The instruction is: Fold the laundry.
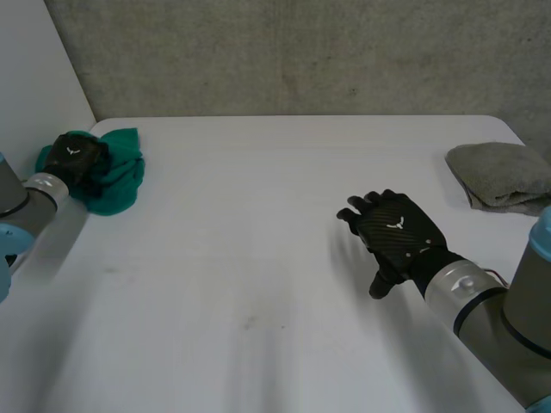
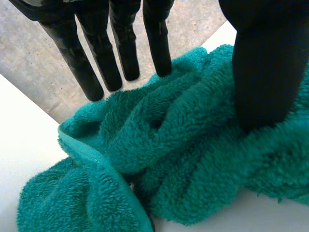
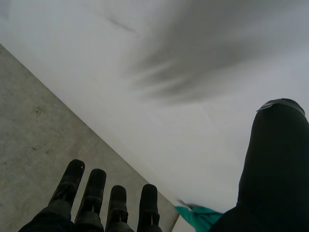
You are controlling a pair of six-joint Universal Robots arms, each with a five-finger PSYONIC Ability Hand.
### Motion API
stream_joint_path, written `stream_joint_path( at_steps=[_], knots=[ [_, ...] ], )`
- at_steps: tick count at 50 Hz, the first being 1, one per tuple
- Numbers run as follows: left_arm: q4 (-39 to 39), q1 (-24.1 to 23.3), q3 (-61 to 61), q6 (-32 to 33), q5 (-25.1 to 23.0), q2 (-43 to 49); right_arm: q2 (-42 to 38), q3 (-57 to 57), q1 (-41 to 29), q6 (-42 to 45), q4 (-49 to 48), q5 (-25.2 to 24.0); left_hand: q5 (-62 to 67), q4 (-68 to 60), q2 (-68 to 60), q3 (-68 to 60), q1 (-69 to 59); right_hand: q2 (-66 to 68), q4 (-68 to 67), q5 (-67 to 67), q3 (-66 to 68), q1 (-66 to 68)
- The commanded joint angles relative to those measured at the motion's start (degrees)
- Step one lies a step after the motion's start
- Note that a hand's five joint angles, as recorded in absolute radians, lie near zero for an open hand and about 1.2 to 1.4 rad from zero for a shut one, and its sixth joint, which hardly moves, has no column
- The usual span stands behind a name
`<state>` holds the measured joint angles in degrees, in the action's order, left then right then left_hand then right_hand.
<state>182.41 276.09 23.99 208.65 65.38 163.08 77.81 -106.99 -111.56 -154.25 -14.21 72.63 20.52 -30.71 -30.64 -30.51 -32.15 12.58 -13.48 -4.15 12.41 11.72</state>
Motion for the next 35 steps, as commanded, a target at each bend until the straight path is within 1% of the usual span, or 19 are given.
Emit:
stream_joint_path(
  at_steps=[1, 2, 3, 4, 8, 12, 13, 15, 16, 18, 22, 23, 25, 26, 27, 28, 30, 31, 35],
  knots=[
    [0.0, 0.0, -2.2, 0.0, -0.2, 2.0, 1.8, -2.1, 2.5, 0.0, -0.1, -0.4, 31.5, -31.3, -31.3, -31.5, -29.8, -2.6, 3.5, 4.1, -2.4, -1.7],
    [0.0, 0.0, -2.1, 0.0, -0.1, 1.9, 2.0, -2.3, 2.7, 0.0, -0.1, -0.4, 36.5, -36.3, -36.4, -36.5, -34.9, -2.6, 3.5, 4.1, -2.4, -1.7],
    [0.0, -0.4, -1.8, 0.0, 0.4, 1.7, 2.3, -2.3, 2.8, 0.0, -0.1, -0.5, 47.7, -47.5, -47.6, -47.7, -46.1, -2.6, 3.5, 4.1, -2.4, -1.7],
    [0.0, -0.7, -1.6, 0.0, 0.6, 1.4, 2.5, -2.4, 3.0, 0.0, -0.1, -0.5, 49.5, -49.3, -49.3, -49.5, -47.8, -2.6, 3.5, 4.1, -2.4, -1.7],
    [0.0, -3.7, 3.0, 0.0, 3.0, -3.5, 3.9, -2.9, 4.2, 0.0, -0.1, -0.4, 49.5, -49.3, -49.4, -49.5, -47.9, -2.6, 3.5, 4.1, -2.4, -1.7],
    [0.7, -6.4, 16.8, -0.2, 4.4, -14.9, 5.0, -3.1, 5.2, -0.1, -0.2, -0.5, 49.5, -49.3, -49.4, -49.5, -47.9, -2.6, 3.5, 4.1, -2.4, -1.7],
    [0.9, -8.2, 23.2, -0.9, 4.3, -20.4, 5.2, -3.1, 5.3, -0.1, -0.1, -0.3, 49.5, -49.3, -49.4, -49.5, -47.9, -2.6, 3.5, 4.1, -2.4, -1.7],
    [1.1, -10.7, 29.6, -1.1, 4.1, -25.5, 5.8, -3.0, 5.4, -0.4, -0.2, -0.2, 49.5, -49.3, -49.4, -49.5, -47.9, -2.6, 3.5, 4.1, -2.4, -1.7],
    [1.1, -13.9, 35.6, -2.1, 3.7, -29.9, 5.9, -3.1, 5.5, -0.4, -0.2, -0.2, 49.5, -49.3, -49.4, -49.5, -47.9, -2.6, 3.5, 4.1, -2.4, -1.7],
    [1.0, -17.3, 41.5, -4.3, 3.1, -33.9, 6.5, -2.9, 5.6, -0.5, -0.2, 0.1, 49.5, -49.3, -49.4, -49.5, -47.9, -2.6, 3.5, 4.1, -2.4, -1.7],
    [0.8, -25.6, 54.9, -14.5, 0.0, -44.0, 6.7, -2.8, 7.8, -1.1, -0.3, 0.2, 49.5, -49.3, -49.4, -49.5, -47.9, -2.6, 3.5, 4.1, -2.4, -1.7],
    [1.2, -28.7, 60.1, -18.5, -1.6, -47.5, 6.7, -2.8, 8.1, -1.1, -0.3, 0.3, 49.5, -49.3, -49.4, -49.5, -47.9, -2.6, 3.5, 4.1, -2.4, -1.7],
    [1.8, -32.0, 64.2, -21.4, -2.5, -50.0, 6.7, -2.7, 8.5, -1.1, -0.3, 0.5, 48.3, -48.1, -48.2, -48.3, -46.7, -2.6, 3.5, 4.1, -2.4, -1.7],
    [2.2, -33.6, 65.8, -22.3, -2.8, -50.8, 6.7, -2.6, 8.9, -1.1, -0.4, 0.7, 31.5, -31.3, -31.4, -31.5, -29.9, -2.6, 3.5, 4.1, -2.4, -1.7],
    [3.5, -36.1, 68.1, -22.5, -2.2, -52.1, 6.7, -2.5, 9.1, -1.1, -0.3, 0.8, -6.3, 6.5, 6.4, 6.3, 7.9, -2.6, 3.5, 4.1, -2.4, -1.7],
    [4.3, -37.4, 68.6, -22.5, -1.7, -52.2, 6.7, -2.5, 9.2, -1.1, -0.3, 0.9, -17.5, 17.7, 17.6, 17.5, 19.1, -2.6, 3.5, 4.1, -2.4, -1.7],
    [5.3, -38.3, 69.1, -22.7, -0.1, -52.4, 6.7, -2.5, 9.3, -1.1, -0.3, 1.0, -20.5, 20.7, 20.6, 20.5, 22.1, -2.6, 3.5, 4.1, -2.4, -1.7],
    [6.0, -38.3, 69.0, -22.6, 2.2, -52.8, 6.7, -2.5, 9.3, -1.1, -0.3, 1.0, -20.5, 20.7, 20.6, 20.5, 22.1, -2.6, 3.5, 4.1, -2.4, -1.7],
    [6.1, -37.0, 68.5, -22.2, 7.9, -53.6, 6.7, -2.4, 9.3, -1.1, -0.2, 0.9, -20.5, 20.7, 20.6, 20.5, 22.1, -2.6, 3.5, 4.1, -2.4, -1.7]
  ],
)
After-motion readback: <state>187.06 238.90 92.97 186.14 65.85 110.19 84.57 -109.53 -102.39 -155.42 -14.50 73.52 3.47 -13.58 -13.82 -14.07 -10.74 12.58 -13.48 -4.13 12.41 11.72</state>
